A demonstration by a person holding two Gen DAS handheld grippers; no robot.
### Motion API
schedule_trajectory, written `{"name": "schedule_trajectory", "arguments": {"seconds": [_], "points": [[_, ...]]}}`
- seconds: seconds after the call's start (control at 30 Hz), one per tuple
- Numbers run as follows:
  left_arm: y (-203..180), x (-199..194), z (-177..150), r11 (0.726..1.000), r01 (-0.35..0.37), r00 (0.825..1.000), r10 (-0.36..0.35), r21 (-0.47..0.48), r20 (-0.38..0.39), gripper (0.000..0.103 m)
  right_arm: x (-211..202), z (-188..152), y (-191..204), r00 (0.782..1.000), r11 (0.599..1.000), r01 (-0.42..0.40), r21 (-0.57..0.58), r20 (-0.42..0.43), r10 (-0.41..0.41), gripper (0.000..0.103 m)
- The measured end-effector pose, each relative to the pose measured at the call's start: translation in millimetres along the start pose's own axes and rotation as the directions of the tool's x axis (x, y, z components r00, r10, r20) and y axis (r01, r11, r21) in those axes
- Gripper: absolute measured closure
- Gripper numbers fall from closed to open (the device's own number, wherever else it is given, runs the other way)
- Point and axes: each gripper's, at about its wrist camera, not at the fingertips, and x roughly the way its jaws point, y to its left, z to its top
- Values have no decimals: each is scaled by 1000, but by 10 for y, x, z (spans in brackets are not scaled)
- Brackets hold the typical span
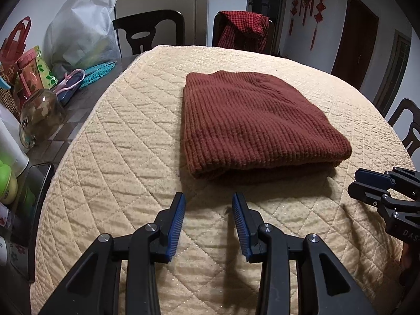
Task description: Fold small clothes
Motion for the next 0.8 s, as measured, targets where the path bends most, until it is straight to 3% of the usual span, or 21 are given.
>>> {"name": "schedule_trajectory", "arguments": {"seconds": [0.1, 0.63, 0.73, 0.8], "points": [[15, 31, 1, 1000, 7, 1000, -7, -7, -12, 63, 77, -21, -16, 999, 1000, 18, 1, -30, -18, 73], [-62, 53, -4, 998, -7, 1000, 9, 57, -21, 51, 84, -51, 3, 999, 999, 36, -19, -20, -37, 69], [-61, 63, -1, 998, -44, 999, 45, 49, -24, 38, 88, -48, 7, 999, 999, 38, -20, -20, -38, 69], [-30, 63, -1, 999, -34, 999, 35, 34, -25, 38, 88, -48, 7, 999, 999, 37, -20, -20, -38, 69]]}}
